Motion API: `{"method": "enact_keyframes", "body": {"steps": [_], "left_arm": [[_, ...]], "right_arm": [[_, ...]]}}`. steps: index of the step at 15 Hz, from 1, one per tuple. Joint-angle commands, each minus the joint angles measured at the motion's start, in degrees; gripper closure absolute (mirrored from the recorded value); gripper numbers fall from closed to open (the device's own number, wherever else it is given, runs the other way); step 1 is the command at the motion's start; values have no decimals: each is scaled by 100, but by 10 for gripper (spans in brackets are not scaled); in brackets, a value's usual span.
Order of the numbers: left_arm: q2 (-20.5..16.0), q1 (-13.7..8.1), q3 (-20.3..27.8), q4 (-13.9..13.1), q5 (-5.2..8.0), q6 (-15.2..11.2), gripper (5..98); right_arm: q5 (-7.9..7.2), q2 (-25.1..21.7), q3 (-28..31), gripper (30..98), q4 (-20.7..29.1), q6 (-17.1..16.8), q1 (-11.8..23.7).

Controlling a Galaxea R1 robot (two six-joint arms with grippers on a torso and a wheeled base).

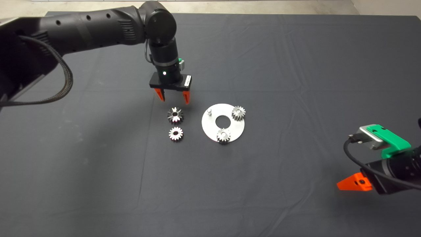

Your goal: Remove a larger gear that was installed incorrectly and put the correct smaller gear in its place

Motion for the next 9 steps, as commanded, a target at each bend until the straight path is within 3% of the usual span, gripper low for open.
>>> {"method": "enact_keyframes", "body": {"steps": [1, 3, 5, 7, 9], "left_arm": [[-45, -124, 491, -396, 63, -4, 356], [-152, -124, 904, -384, 63, -112, 356], [-448, -121, 1412, -364, 63, -520, 356], [-857, -124, 1956, -360, -32, -671, 356], [-1029, -124, 2292, -340, -72, -960, 356]], "right_arm": [[7, 0, -10, 307, 157, -8, 62], [7, -9, -81, 307, 157, -8, -19], [16, -35, -81, 307, 162, -8, -58], [16, -35, -83, 307, 166, 1, -61], [25, -44, -81, 307, 157, 1, -61]]}}
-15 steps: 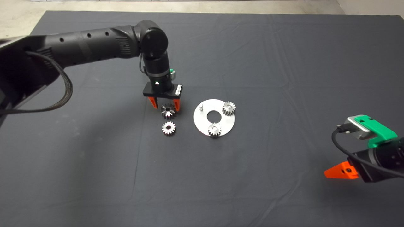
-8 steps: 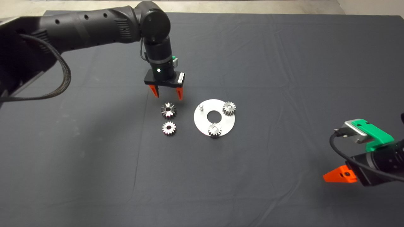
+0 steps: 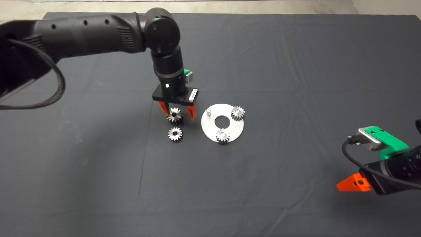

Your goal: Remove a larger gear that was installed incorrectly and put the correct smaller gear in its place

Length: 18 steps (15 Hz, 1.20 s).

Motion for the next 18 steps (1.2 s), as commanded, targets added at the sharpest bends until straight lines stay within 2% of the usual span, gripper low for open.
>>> {"method": "enact_keyframes", "body": {"steps": [1, 5, 7, 9, 17, 18], "left_arm": [[-491, -121, 662, -31, -37, -521, 356], [-518, -121, 772, -31, -86, -623, 356], [-475, -121, 732, 81, -281, -696, 356], [-439, -121, 714, 209, -370, -859, 356], [-483, -59, 696, 659, -379, -890, 356], [-492, -30, 708, 731, -379, -958, 356]], "right_arm": [[31, -13, 2, 307, 145, 1, 65], [31, -13, 2, 307, 145, -8, 65], [40, -12, 2, 307, 145, 1, 73], [40, -17, 2, 307, 145, 1, 74], [31, -13, 11, 307, 153, 1, 90], [31, -13, 11, 307, 153, 1, 92]]}}
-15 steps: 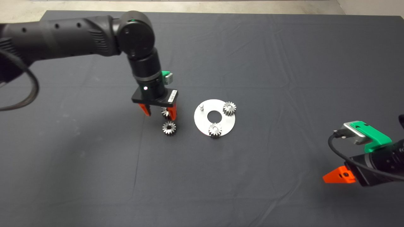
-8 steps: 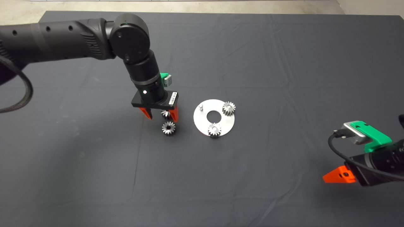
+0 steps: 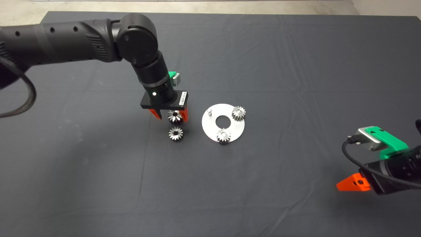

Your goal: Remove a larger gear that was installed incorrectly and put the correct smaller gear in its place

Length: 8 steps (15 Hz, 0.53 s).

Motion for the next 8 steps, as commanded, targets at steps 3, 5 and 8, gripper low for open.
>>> {"method": "enact_keyframes", "body": {"steps": [3, 5, 8], "left_arm": [[-37, 92, 21, 364, 23, -213, 356], [-37, 116, 3, 440, 23, -213, 356], [-46, 168, 3, 478, 23, -213, 356]], "right_arm": [[19, -18, 8, 307, 156, 1, 101], [19, -18, 14, 307, 156, 1, 101], [19, -18, 5, 307, 156, 1, 101]]}}
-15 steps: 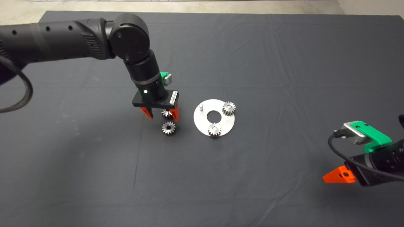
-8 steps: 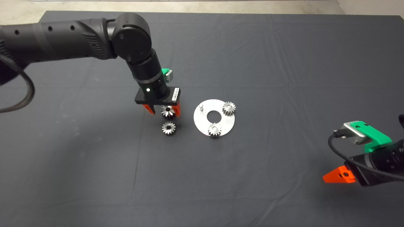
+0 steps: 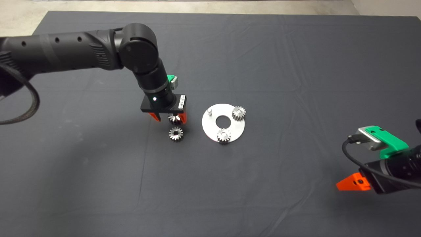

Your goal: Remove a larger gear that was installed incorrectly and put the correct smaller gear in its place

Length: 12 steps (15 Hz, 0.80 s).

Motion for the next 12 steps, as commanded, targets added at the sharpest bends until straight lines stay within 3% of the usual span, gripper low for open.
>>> {"method": "enact_keyframes", "body": {"steps": [1, 6, 12], "left_arm": [[-9, -38, 10, 71, 21, -32, 356], [9, 164, 129, 71, 17, -190, 356], [26, 182, 129, 71, 17, -216, 356]], "right_arm": [[19, -18, 5, 307, 156, 1, 86], [19, -18, 5, 307, 156, 1, 95], [19, -18, -3, 307, 156, 1, 95]]}}
